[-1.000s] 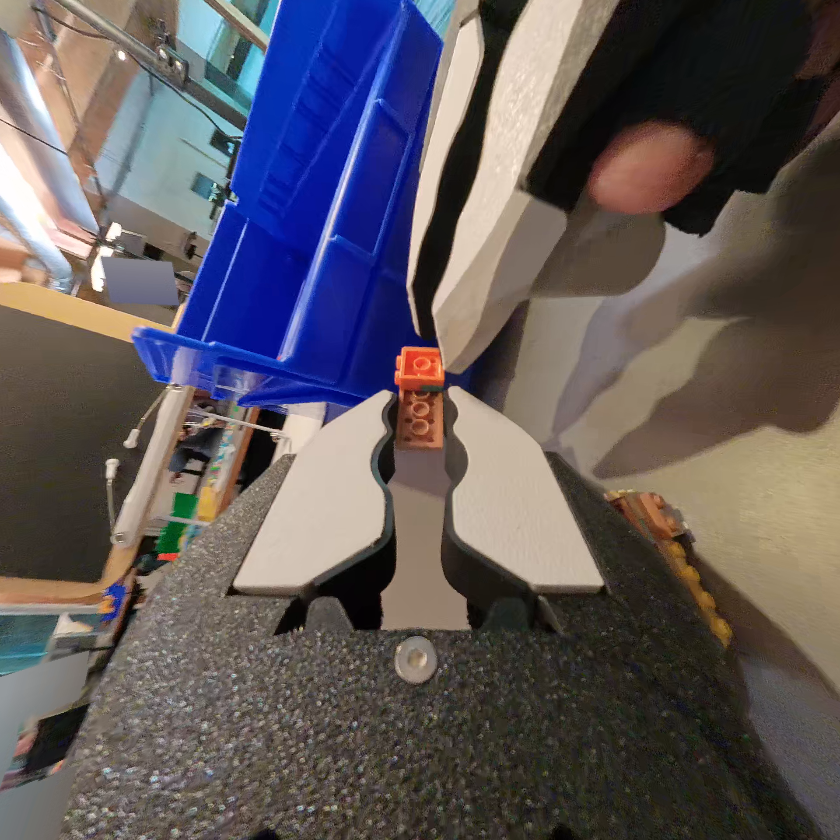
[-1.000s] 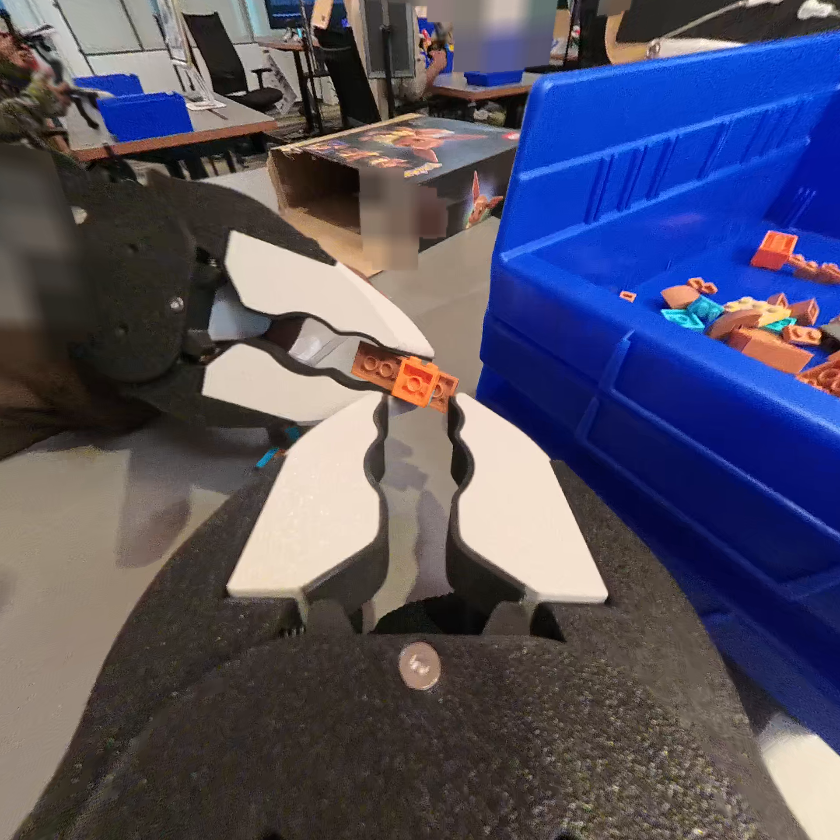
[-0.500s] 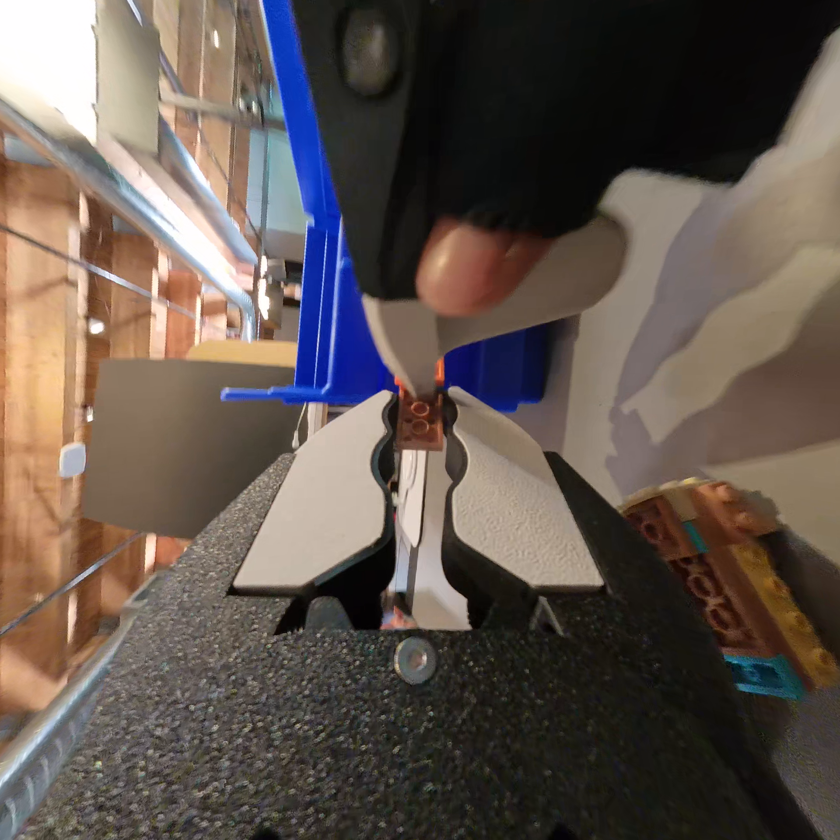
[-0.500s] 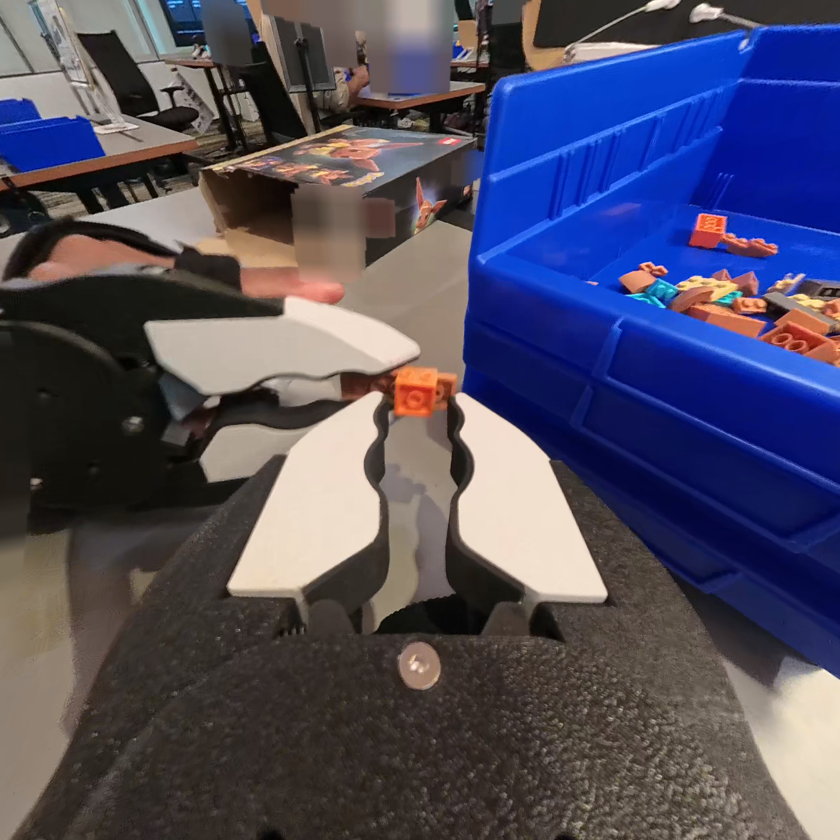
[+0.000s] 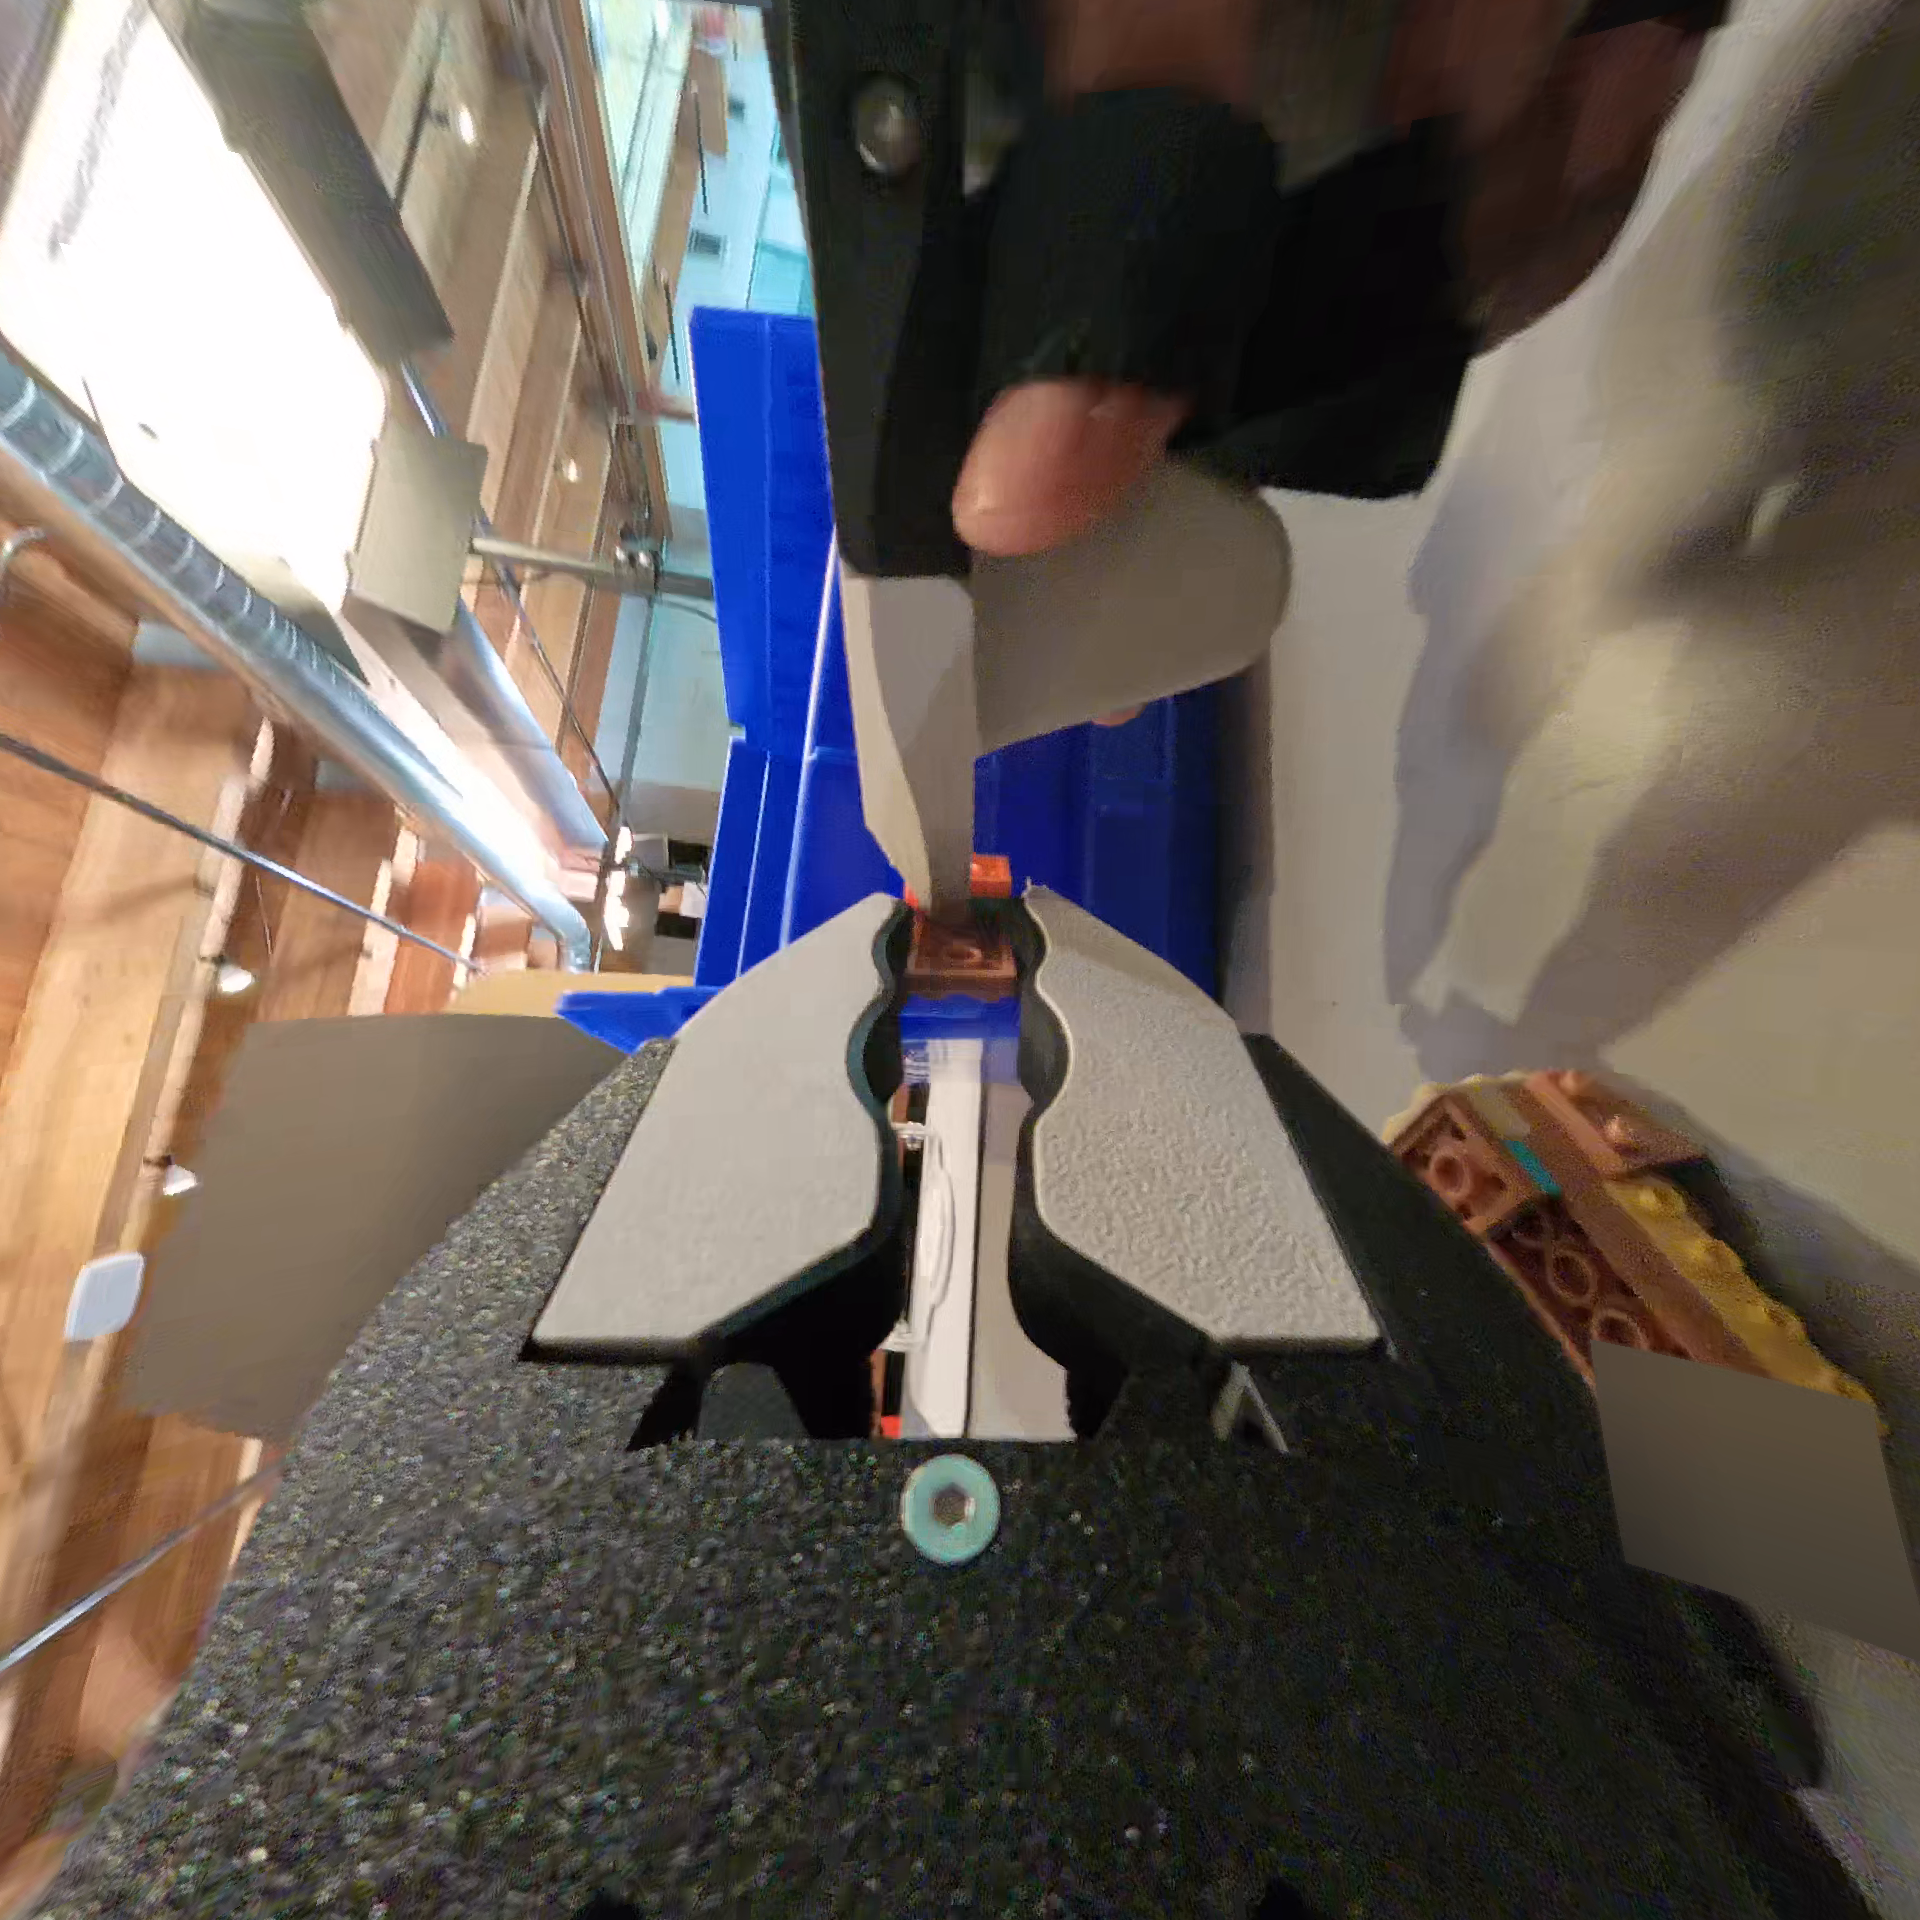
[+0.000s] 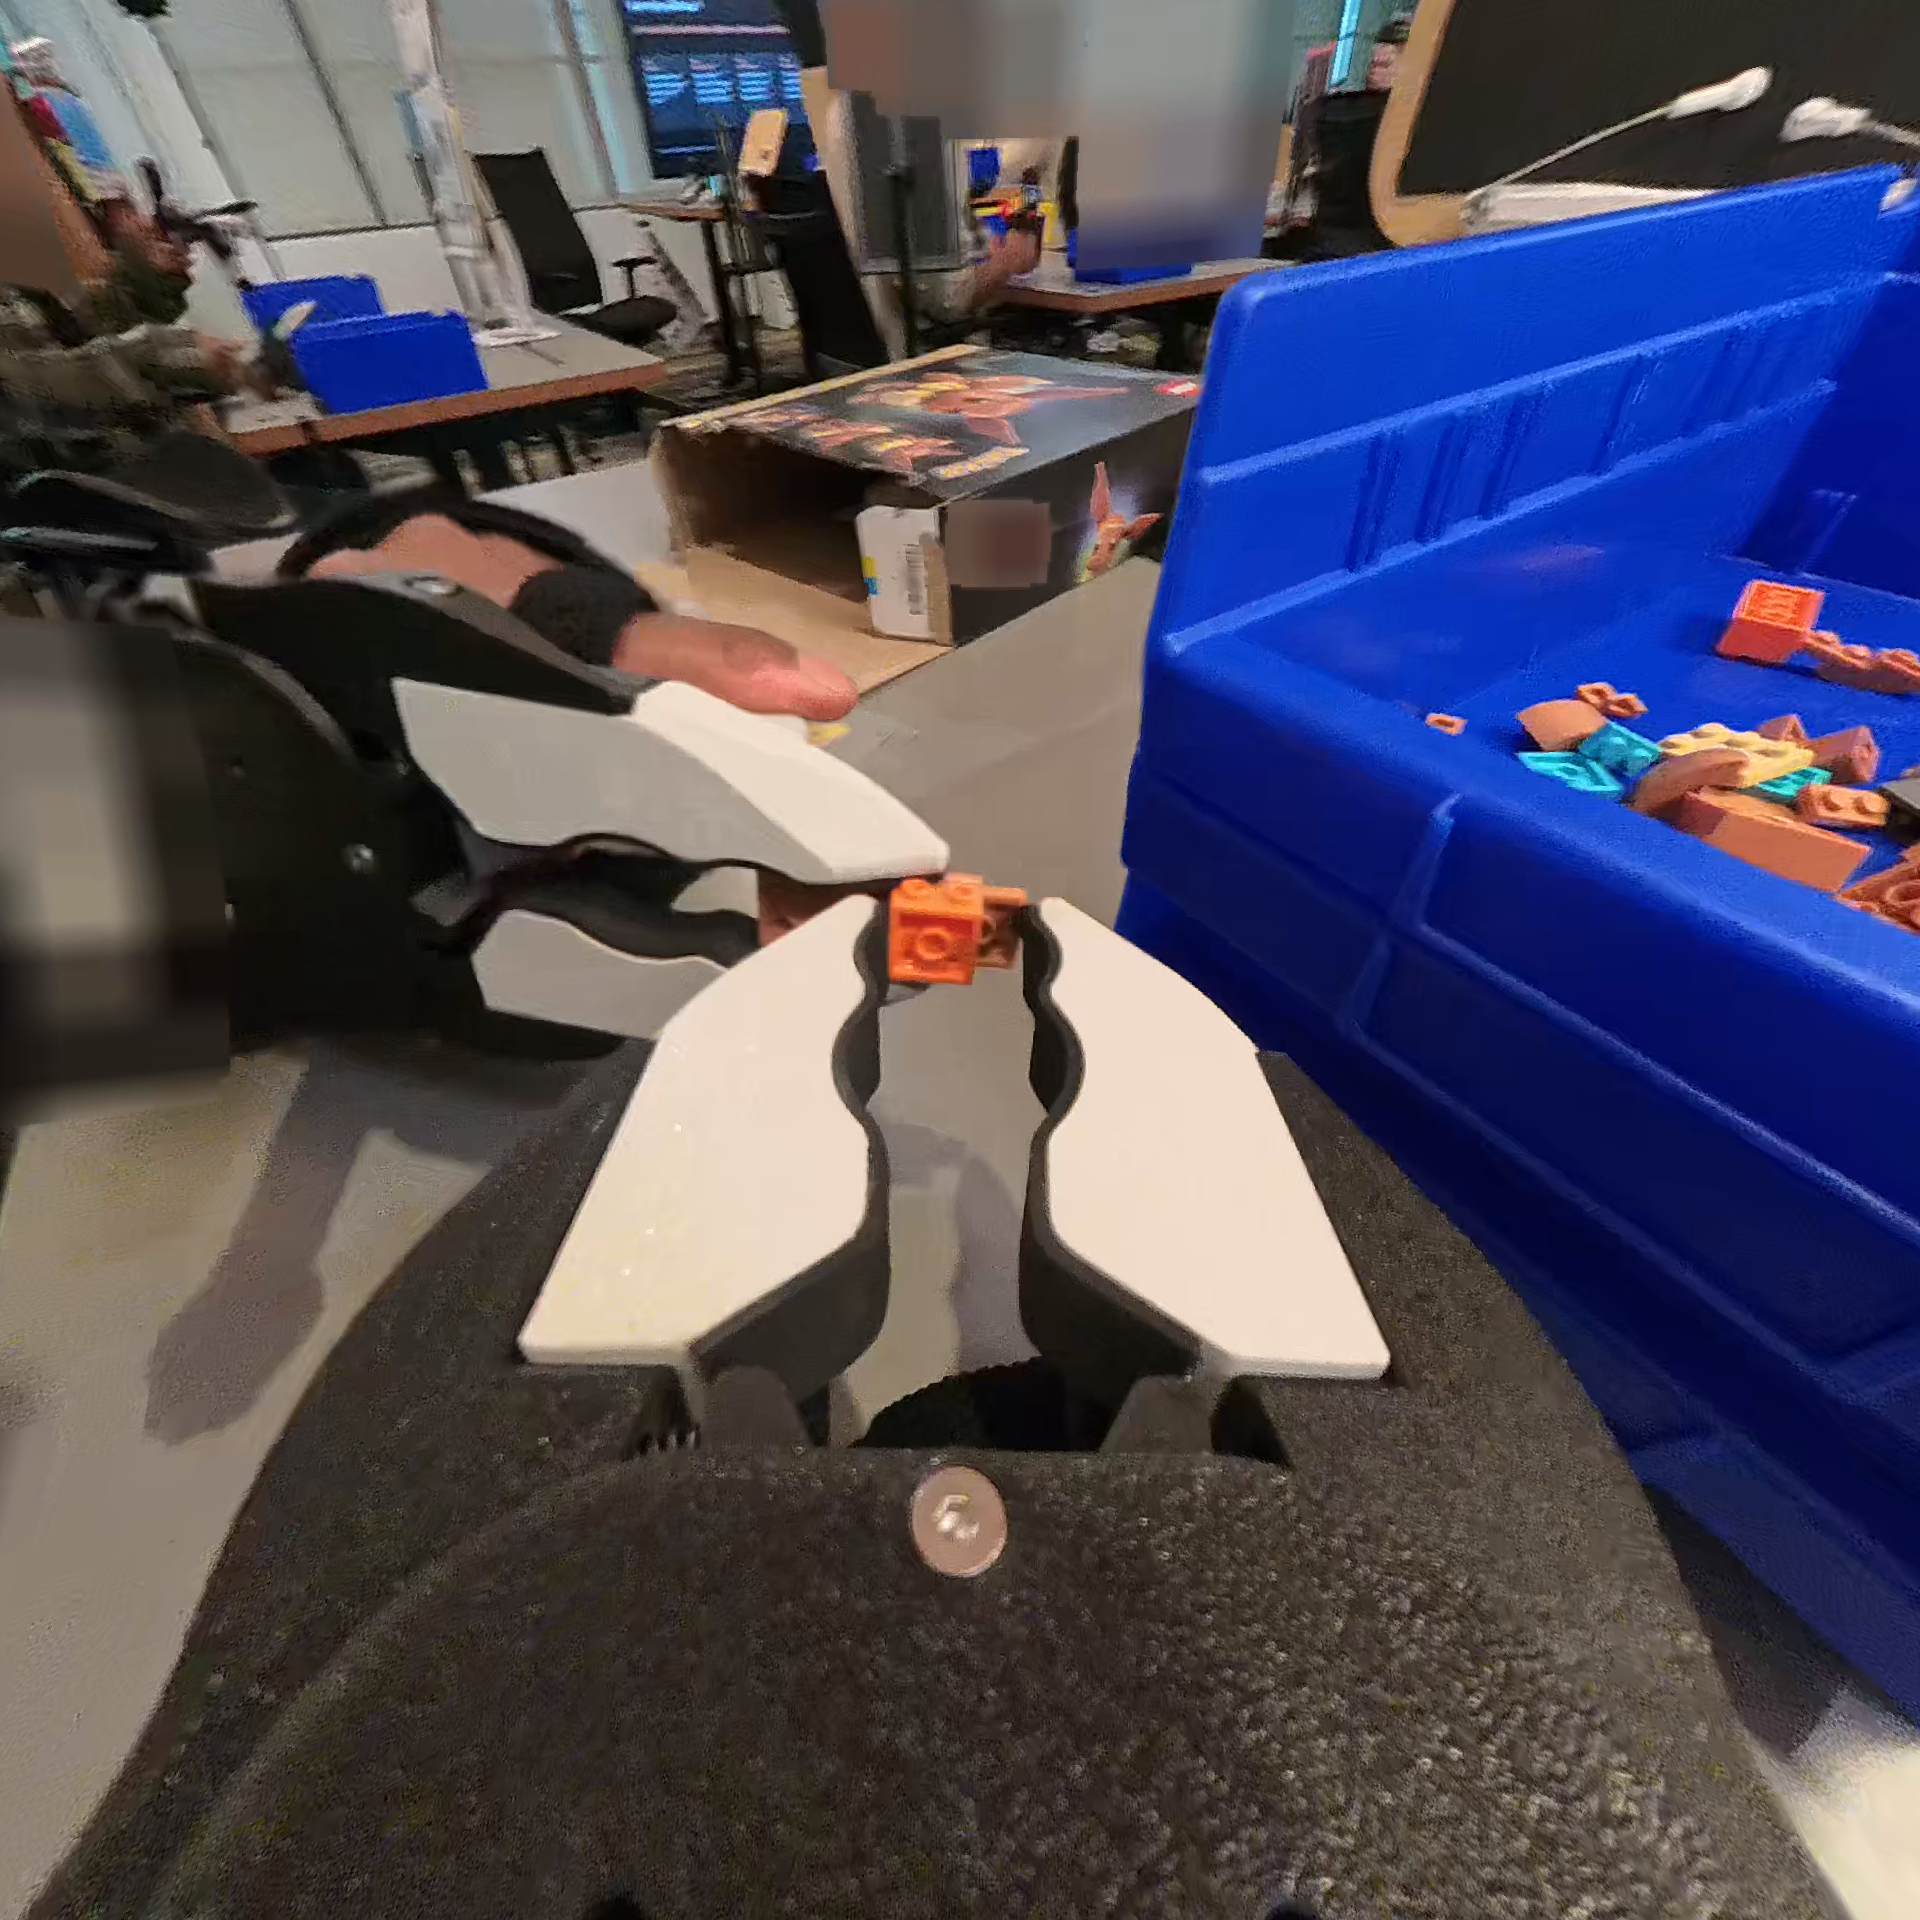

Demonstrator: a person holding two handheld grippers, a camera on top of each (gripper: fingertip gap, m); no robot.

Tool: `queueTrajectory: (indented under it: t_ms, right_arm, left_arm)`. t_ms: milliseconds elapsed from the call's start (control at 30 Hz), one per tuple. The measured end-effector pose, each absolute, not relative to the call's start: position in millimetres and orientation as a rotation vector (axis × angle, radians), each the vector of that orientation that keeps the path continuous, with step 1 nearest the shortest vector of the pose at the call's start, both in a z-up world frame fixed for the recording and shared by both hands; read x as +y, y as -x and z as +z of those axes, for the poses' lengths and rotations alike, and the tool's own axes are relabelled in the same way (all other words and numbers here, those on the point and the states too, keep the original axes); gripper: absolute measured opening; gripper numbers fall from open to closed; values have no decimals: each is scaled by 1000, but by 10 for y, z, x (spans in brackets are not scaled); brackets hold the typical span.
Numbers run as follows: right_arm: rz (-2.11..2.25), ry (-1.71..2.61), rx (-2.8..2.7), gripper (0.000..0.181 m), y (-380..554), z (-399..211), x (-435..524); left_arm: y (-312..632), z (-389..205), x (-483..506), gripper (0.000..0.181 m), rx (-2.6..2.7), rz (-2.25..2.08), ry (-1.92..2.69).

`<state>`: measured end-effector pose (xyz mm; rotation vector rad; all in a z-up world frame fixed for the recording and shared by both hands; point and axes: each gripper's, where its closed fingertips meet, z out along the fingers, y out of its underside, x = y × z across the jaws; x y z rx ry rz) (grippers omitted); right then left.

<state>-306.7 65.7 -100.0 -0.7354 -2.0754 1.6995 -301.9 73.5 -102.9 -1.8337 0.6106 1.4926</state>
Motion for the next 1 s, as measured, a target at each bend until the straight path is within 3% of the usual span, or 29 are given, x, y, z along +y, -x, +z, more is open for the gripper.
queueTrajectory:
  t_ms: [367, 800, 1000]
  right_arm:
    - [1654, 648, -2059, 17, 3015, -967, 639]
    - [1762, 366, -2104, 16, 2804, -907, 589]
    - [2094, 431, -1943, 17, 2804, -634, 776]
  left_arm:
    - [3007, -998, 733, 18, 612, 1542, 1820]
    - [2840, -1048, 714, 18, 500, 965, 1826]
    - [2839, -1547, 755, 18, 413, 702, 2147]
